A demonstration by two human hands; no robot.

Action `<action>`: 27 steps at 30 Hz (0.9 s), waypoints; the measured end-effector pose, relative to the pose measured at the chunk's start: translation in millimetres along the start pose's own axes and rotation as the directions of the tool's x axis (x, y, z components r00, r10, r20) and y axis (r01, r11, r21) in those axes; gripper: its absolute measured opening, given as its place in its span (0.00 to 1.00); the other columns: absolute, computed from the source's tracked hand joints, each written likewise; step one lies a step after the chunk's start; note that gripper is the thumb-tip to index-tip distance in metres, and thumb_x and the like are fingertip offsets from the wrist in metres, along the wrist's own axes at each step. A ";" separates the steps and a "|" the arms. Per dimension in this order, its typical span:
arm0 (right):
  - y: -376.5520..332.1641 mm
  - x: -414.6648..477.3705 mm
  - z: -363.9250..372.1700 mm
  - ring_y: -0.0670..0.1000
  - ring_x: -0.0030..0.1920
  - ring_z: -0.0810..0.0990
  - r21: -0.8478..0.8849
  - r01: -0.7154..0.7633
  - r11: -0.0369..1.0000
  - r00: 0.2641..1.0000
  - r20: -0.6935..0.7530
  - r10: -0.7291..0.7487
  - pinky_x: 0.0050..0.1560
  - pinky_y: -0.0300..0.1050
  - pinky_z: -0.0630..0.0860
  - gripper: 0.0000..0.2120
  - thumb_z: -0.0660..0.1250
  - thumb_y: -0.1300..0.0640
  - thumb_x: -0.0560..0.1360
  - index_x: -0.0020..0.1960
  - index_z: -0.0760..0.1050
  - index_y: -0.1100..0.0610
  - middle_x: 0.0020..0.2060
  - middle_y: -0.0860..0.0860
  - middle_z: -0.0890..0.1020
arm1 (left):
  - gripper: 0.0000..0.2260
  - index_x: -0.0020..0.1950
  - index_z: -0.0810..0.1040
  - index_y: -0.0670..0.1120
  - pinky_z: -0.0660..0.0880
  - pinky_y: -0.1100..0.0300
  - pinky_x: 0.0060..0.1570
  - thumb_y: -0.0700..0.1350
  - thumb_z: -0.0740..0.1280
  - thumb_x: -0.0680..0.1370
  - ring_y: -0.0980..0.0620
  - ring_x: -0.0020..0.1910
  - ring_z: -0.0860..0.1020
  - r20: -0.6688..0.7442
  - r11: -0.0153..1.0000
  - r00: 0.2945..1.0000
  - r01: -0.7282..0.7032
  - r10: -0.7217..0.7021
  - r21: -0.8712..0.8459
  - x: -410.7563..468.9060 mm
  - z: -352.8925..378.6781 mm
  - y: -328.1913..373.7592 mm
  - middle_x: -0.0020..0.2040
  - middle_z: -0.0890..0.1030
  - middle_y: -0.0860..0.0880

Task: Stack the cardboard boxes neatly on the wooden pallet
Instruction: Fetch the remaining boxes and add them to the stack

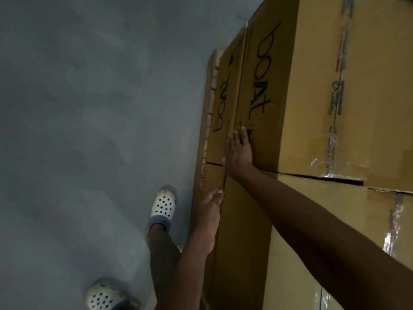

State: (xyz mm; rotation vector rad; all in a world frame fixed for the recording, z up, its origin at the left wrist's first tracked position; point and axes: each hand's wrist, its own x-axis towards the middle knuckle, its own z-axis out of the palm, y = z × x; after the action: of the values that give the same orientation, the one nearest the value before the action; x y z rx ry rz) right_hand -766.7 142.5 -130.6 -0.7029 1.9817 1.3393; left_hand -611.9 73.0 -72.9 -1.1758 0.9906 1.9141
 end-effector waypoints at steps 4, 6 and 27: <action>28.3 15.0 -24.4 0.63 0.81 0.40 0.079 0.045 0.996 0.998 -0.044 -0.041 0.75 0.72 0.34 0.35 0.47 0.39 0.84 0.83 0.46 0.59 0.82 0.60 0.46 | 0.17 0.73 0.73 0.55 0.67 0.43 0.73 0.55 0.60 0.85 0.49 0.71 0.72 -0.002 0.999 1.000 -0.007 0.007 0.038 -0.3 10.1 19.4 0.73 0.74 0.50; 48.5 29.6 -44.5 0.62 0.81 0.39 0.084 0.031 0.996 0.986 -0.169 -0.016 0.76 0.71 0.35 0.35 0.47 0.40 0.84 0.83 0.43 0.59 0.82 0.59 0.44 | 0.18 0.74 0.73 0.57 0.67 0.43 0.73 0.57 0.60 0.84 0.49 0.71 0.72 0.000 0.998 1.000 -0.018 0.018 0.055 1.5 18.3 30.4 0.73 0.74 0.51; 131.3 75.7 -97.6 0.63 0.82 0.46 0.275 -0.016 0.961 0.942 -0.317 0.107 0.76 0.71 0.40 0.35 0.50 0.40 0.83 0.83 0.50 0.58 0.82 0.59 0.51 | 0.23 0.79 0.63 0.60 0.64 0.57 0.62 0.59 0.59 0.83 0.58 0.68 0.66 0.195 0.984 0.969 -0.166 0.152 0.059 -11.5 52.1 57.0 0.79 0.66 0.54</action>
State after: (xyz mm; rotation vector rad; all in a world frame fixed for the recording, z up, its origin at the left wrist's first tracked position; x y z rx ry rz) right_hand -932.0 89.5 -82.0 -0.7776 2.4141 1.0045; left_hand -676.6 88.4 -31.9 -0.8751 1.0689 2.0519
